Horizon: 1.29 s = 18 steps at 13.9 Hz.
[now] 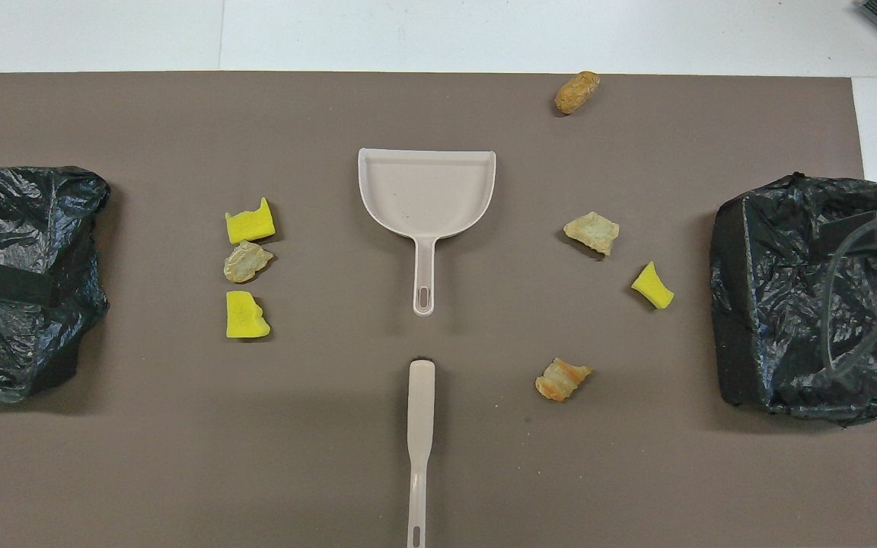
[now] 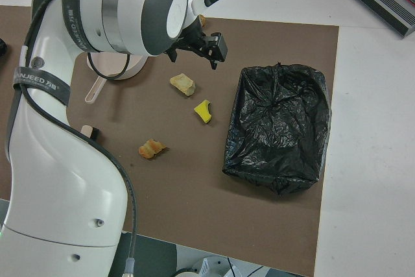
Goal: Sweep and dump trash in bin
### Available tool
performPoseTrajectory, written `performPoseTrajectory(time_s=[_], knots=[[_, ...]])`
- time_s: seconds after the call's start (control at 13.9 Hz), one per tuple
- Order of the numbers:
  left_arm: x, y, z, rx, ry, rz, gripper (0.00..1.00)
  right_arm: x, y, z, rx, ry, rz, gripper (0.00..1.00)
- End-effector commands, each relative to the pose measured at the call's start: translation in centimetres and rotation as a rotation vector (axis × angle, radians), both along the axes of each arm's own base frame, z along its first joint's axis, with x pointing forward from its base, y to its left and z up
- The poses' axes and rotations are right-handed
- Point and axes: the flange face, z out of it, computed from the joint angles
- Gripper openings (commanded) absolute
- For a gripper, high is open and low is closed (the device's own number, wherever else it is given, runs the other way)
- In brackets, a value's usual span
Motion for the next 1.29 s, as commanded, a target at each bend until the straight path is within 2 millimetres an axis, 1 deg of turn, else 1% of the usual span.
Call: performPoseTrajectory(time_s=[0.0,0.22,0.5,0.65,0.72,0.86,1.08,1.22], knots=[[-0.4,0.5,1.1,-0.011,-0.031,0.009,1.00,-0.1,0.1,-0.3,0.015,-0.004,-0.004,1.00],[-0.5,0.5,1.0,-0.012,-0.027,0.024,1.00,-0.1,0.2,-0.3,0.015,-0.003,-0.001,1.00],[-1.1,-0.2,0.5,-0.019,-0.013,0.007,1.00,-0.2,0.2,-0.4,0.015,0.000,-0.001,1.00],[-1.0,-1.2,-0.1,-0.022,-0.010,-0.009,1.00,-0.3,0.2,-0.4,0.015,0.000,-0.001,1.00],[-1.1,-1.9,-0.8,-0.021,0.002,-0.025,1.00,-0.3,0.2,-0.4,0.015,0.002,-0.001,1.00],[-1.2,-2.5,-1.1,-0.021,0.006,-0.035,1.00,-0.3,0.3,-0.4,0.015,0.002,0.000,1.00],[-1.6,-4.8,-2.2,-0.018,0.030,-0.065,1.00,-0.4,0.4,-0.3,0.015,0.000,0.002,1.00],[-2.7,-7.3,-2.3,-0.015,0.035,-0.072,1.00,-0.4,0.6,-0.3,0.015,-0.001,0.003,1.00]])
